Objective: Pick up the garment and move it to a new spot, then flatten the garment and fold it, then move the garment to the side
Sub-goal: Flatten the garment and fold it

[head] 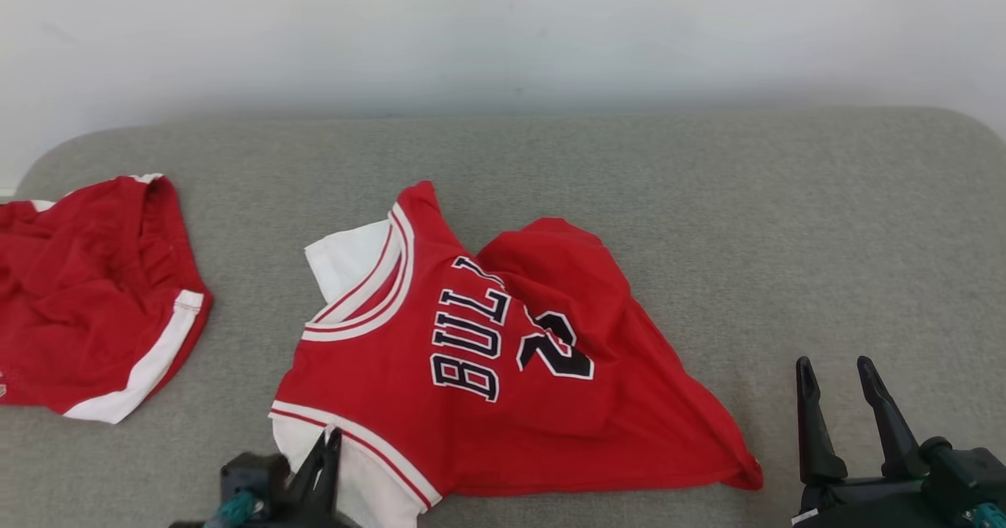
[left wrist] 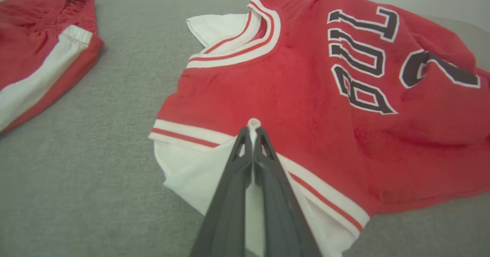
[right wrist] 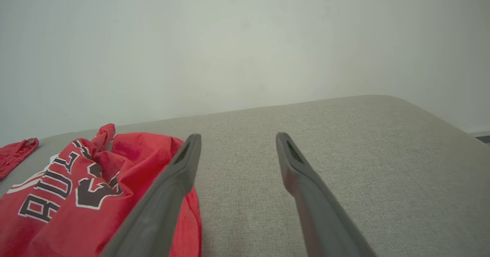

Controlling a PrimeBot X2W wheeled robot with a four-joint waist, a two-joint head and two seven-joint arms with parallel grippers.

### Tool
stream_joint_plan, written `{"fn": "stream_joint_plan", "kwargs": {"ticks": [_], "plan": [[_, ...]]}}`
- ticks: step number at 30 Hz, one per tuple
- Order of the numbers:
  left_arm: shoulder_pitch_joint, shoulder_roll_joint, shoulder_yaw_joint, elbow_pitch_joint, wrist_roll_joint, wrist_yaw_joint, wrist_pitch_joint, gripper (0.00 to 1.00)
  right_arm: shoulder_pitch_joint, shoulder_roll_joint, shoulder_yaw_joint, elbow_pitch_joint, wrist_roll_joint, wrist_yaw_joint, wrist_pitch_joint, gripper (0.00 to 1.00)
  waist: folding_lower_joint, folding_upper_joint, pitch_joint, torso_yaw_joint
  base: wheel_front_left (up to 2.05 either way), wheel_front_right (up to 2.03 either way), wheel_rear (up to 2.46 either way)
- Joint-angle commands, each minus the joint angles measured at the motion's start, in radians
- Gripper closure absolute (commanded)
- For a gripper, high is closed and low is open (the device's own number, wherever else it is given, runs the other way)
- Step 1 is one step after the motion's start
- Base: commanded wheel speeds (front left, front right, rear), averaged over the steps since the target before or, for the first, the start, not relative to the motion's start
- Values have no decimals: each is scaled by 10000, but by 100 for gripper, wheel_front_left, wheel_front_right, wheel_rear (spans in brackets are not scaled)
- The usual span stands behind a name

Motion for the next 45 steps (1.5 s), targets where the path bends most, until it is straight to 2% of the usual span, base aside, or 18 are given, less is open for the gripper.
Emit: {"fn": "stream_joint_plan", "kwargs": {"ticks": [1, 7, 8, 9, 15, 20, 24, 26, 33, 40, 45], "plan": [[518, -1, 177, -340, -187, 188, -94, 100, 92, 20, -33, -46, -29, -23, -3, 0, -1, 0, -136, 377, 0, 0, 0], [1881, -131, 256, -1008, -563, 568, 98, 98, 194, 27, -130, -52, -35, -23, -3, 0, -1, 0, -94, 878, 0, 0, 0], [2020, -140, 212, -1060, -547, 612, 101, 13, 185, 24, -129, -51, -41, -23, -3, 0, -1, 0, -88, 939, 0, 0, 0], [2121, -184, 199, -1139, -545, 660, 50, 0, 174, 24, -119, -50, -46, -23, -3, 0, -1, 0, -94, 986, 0, 0, 0], [2174, -29, 324, -1635, -502, 774, -233, 0, 118, -42, -59, -26, -31, -25, -3, 0, -1, 0, -130, 1056, 0, 0, 0], [1363, 596, 596, -2072, -231, 694, -240, 0, 22, -117, 45, 0, 18, -25, -3, 0, -1, 0, -43, 779, 0, 0, 0], [241, 1217, 726, -2241, -12, 524, 209, 0, -158, -100, 125, 42, 23, -23, -3, 0, -1, 0, 174, 320, 0, 0, 0], [-766, 1651, 877, -2347, 13, 259, 563, 0, -337, -106, 145, 78, 44, -25, -3, 0, -1, 0, 435, -93, 0, 0, 0], [-2948, 2422, 1200, -1789, -364, -479, 1546, 0, -780, 71, 254, 72, 74, -23, -3, 0, -1, 0, 1141, -1038, 0, 0, 0], [-4725, 2753, 1360, -478, -814, -1201, 2059, 0, -1204, 204, 332, 116, 125, -23, -3, 0, -1, 0, 1771, -1828, 0, 0, 0], [-5543, 2672, 1147, 571, -1052, -1586, 2440, 0, -1430, 265, 381, 123, 124, -25, -3, 0, -1, 0, 2080, -2222, 0, 0, 0]]}}
